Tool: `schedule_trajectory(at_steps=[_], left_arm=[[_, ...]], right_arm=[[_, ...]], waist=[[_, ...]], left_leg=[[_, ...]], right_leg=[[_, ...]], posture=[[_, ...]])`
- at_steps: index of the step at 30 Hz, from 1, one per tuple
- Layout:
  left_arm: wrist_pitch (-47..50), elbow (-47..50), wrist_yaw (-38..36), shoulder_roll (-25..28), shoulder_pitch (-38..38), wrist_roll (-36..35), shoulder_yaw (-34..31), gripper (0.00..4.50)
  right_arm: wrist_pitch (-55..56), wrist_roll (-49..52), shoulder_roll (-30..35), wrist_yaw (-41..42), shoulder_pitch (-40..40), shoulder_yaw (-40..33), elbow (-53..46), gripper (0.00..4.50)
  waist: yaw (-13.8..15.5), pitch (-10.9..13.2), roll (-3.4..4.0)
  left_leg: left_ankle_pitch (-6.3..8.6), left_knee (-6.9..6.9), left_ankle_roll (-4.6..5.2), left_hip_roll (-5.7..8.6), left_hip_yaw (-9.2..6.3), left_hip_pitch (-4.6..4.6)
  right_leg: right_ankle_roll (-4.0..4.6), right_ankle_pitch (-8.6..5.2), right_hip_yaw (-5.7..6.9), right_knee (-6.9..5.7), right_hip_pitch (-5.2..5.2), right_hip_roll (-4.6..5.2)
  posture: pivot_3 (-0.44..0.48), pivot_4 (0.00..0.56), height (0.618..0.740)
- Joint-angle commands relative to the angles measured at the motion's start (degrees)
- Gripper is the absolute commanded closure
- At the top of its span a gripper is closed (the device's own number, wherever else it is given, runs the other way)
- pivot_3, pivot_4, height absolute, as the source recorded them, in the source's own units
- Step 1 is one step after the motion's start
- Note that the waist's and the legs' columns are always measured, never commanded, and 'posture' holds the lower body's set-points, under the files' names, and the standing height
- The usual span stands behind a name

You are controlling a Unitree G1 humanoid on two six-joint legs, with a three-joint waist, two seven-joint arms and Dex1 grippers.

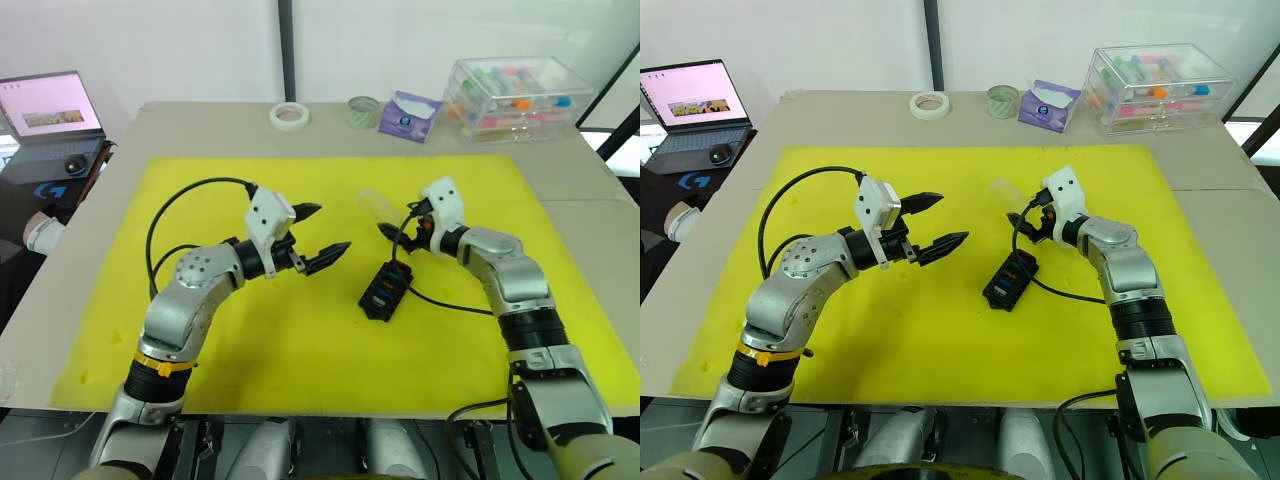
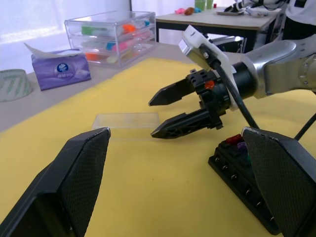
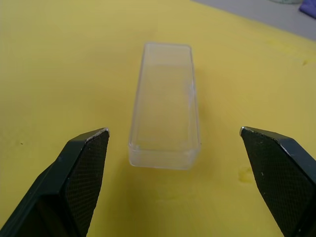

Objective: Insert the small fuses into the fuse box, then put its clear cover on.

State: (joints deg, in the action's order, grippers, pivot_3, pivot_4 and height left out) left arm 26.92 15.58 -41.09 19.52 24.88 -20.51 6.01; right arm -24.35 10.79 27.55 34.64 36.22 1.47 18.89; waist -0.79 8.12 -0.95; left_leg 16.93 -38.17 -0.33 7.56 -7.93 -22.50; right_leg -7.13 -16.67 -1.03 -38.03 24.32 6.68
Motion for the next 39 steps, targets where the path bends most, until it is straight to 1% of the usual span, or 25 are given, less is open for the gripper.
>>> schedule_trajectory(at_steps=[1, 7, 10, 13, 17, 19, 24, 27, 35, 39], left_arm=[[-1.2, 0.9, 0.3, -0.3, 0.8, 0.1, 0.7, 0.0], [-1.2, 1.1, 0.4, -0.3, 0.6, 0.1, 0.9, 0.0], [-1.2, 1.1, 0.4, -0.1, 0.6, 0.1, 0.9, 0.0], [-1.1, 1.4, 0.5, 0.0, 0.5, 0.0, 0.9, 0.0], [-1.7, 1.2, 0.5, 0.3, 0.1, 0.4, 0.9, 0.0], [-1.8, 1.1, 0.5, 0.3, 0.1, 0.4, 1.0, 0.0], [-2.0, 0.6, 0.3, 0.3, 0.3, 0.5, 1.1, 0.0], [-2.1, -0.1, -0.1, 0.4, 0.6, 0.4, 1.1, 0.0], [-1.9, 2.7, -1.4, 1.3, -2.7, -0.6, 1.9, 0.0], [-2.7, 6.6, -3.8, 3.5, -7.3, -0.4, 4.0, 0.0]], right_arm=[[2.0, -0.4, -0.9, 0.1, 2.0, -0.7, 0.2, 0.02], [2.0, -0.5, -1.9, 0.9, 3.0, -0.5, 1.9, 0.02], [3.0, -1.6, -2.8, -0.1, 3.8, -0.1, 3.9, 0.02], [3.3, -1.4, -3.3, 0.3, 3.8, -0.6, 4.3, 0.66], [3.5, -1.9, -3.3, 0.7, 2.5, -0.2, 3.5, 2.0], [3.2, -1.5, -3.7, 0.5, 2.3, -0.7, 3.2, 2.61], [3.6, -1.8, -3.3, 0.1, 2.4, -1.1, 3.2, 2.65], [3.2, -0.8, -2.4, 0.4, 2.7, -2.3, 1.0, 2.65], [-3.2, 2.9, 3.6, 4.1, 1.0, -5.4, -11.1, 2.65], [-5.0, 4.9, 6.2, 5.1, -3.0, -7.9, -19.4, 2.65]], waist=[[0.0, 0.0, 0.0], [0.0, 0.0, 0.0], [-0.1, 0.0, 0.01], [-0.1, 0.0, 0.01], [0.0, 0.0, 0.01], [0.0, 0.0, 0.01], [-0.1, 0.0, 0.01], [0.0, 0.0, 0.01], [0.0, 0.0, 0.02], [0.0, 0.0, 0.02]], left_leg=[[0.0, 0.0, 0.0, 0.0, 0.0, 0.0], [0.0, 0.0, 0.0, 0.0, 0.0, 0.0], [0.0, 0.0, 0.0, -0.01, 0.0, 0.0], [0.0, 0.0, 0.0, -0.01, 0.0, 0.0], [0.0, 0.0, 0.0, -0.01, 0.0, 0.0], [0.0, 0.0, 0.0, -0.01, 0.0, 0.0], [0.0, 0.0, 0.0, -0.01, 0.0, 0.0], [0.0, 0.0, 0.0, -0.01, 0.0, 0.0], [0.0, 0.02, 0.0, 0.0, 0.0, 0.0], [0.0, 0.04, 0.0, -0.01, 0.0, 0.0]], right_leg=[[0.0, 0.0, 0.0, 0.0, 0.0, -0.01], [0.0, 0.0, 0.0, 0.0, 0.0, 0.0], [0.0, 0.0, 0.0, 0.0, 0.0, -0.01], [0.0, 0.0, 0.0, 0.0, 0.01, -0.01], [0.0, 0.0, 0.0, 0.0, 0.01, -0.01], [0.0, 0.0, 0.0, 0.0, 0.01, -0.01], [0.0, 0.0, 0.0, 0.0, 0.01, -0.01], [0.0, 0.0, 0.0, 0.0, 0.01, -0.01], [0.0, 0.0, -0.01, 0.01, 0.02, 0.0], [0.0, 0.0, -0.03, 0.02, 0.02, 0.0]], posture=[[0.0, 0.15, 0.74], [0.0, 0.15, 0.74], [0.0, 0.15, 0.74], [0.0, 0.15, 0.74], [0.0, 0.15, 0.74], [0.0, 0.15, 0.74], [0.0, 0.15, 0.74], [0.0, 0.15, 0.74], [0.0, 0.15, 0.74], [0.0, 0.15, 0.74]])
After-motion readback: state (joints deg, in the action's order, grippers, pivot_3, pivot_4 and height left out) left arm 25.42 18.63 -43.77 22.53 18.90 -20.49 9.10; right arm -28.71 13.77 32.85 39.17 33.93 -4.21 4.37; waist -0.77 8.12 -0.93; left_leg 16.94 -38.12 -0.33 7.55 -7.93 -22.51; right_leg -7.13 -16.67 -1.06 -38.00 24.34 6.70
